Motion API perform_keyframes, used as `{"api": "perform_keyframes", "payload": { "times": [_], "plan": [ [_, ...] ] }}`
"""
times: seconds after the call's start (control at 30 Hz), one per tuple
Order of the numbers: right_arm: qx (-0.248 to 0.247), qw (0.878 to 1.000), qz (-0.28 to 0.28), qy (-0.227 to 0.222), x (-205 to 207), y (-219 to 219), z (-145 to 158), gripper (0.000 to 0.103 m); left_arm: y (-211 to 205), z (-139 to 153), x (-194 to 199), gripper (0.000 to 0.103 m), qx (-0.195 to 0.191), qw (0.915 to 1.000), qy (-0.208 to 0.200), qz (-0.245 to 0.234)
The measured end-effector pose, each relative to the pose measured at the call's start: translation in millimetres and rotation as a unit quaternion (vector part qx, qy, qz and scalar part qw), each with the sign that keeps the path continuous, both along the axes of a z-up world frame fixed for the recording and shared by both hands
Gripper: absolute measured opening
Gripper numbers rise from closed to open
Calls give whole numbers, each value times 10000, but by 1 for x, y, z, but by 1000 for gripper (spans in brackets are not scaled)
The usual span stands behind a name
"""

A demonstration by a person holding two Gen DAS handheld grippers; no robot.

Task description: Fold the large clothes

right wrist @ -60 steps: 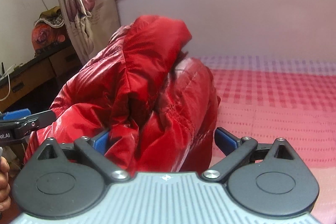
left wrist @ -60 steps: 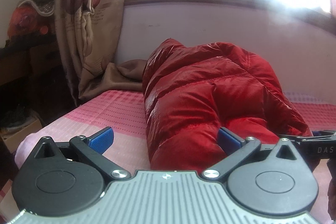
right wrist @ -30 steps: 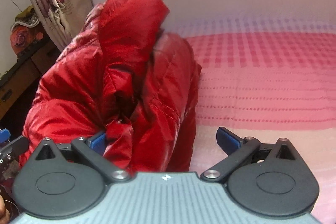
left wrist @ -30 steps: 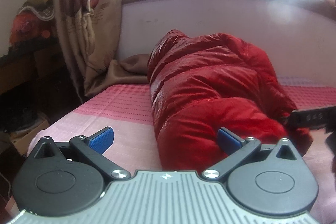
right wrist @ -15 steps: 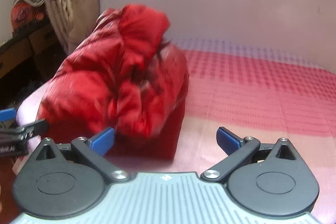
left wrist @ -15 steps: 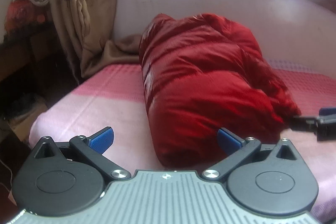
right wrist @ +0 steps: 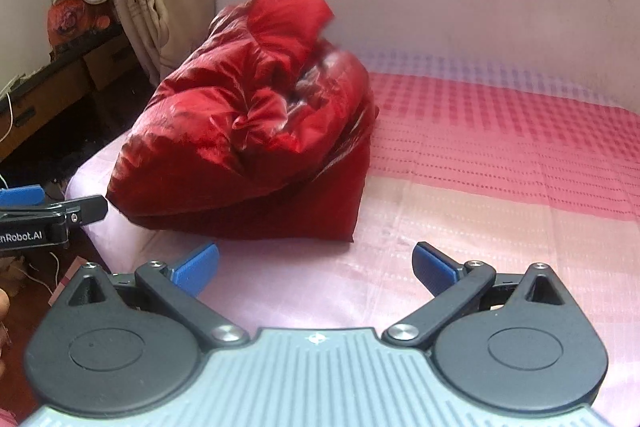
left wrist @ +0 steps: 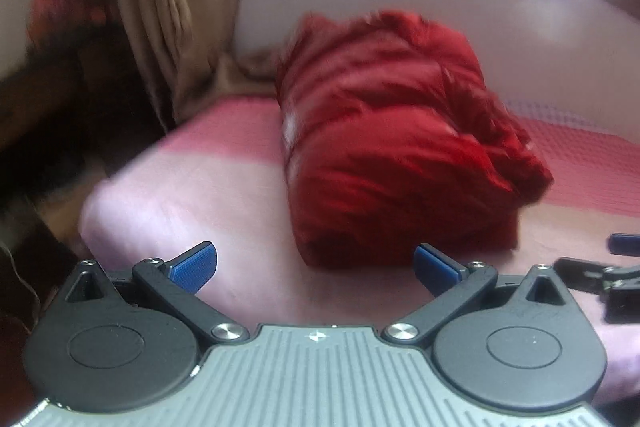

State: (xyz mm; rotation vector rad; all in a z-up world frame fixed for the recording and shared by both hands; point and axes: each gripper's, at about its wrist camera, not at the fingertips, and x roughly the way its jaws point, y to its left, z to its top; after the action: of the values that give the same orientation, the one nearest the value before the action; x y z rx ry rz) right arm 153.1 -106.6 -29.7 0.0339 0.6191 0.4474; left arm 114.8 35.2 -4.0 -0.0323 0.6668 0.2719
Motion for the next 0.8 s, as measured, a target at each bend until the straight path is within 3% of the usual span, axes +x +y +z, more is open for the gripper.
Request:
{"api": "perform_keyframes", "payload": {
  "times": [0.17,0.3,0.5,0.8],
  "plan": [
    [-221,9993,155,251,-10,8,-6,103,7,-7,5,103,-737,9940,790,172],
    [-330,9983,220,437,-14,12,-13,103,-4,-14,1,103,-352,9952,855,316],
    [-362,9971,141,660,-10,12,-18,103,-15,-16,-2,103,-161,9955,905,246],
    [-445,9956,136,815,-4,15,-22,103,-14,-22,6,103,-169,9948,981,227]
  ]
}}
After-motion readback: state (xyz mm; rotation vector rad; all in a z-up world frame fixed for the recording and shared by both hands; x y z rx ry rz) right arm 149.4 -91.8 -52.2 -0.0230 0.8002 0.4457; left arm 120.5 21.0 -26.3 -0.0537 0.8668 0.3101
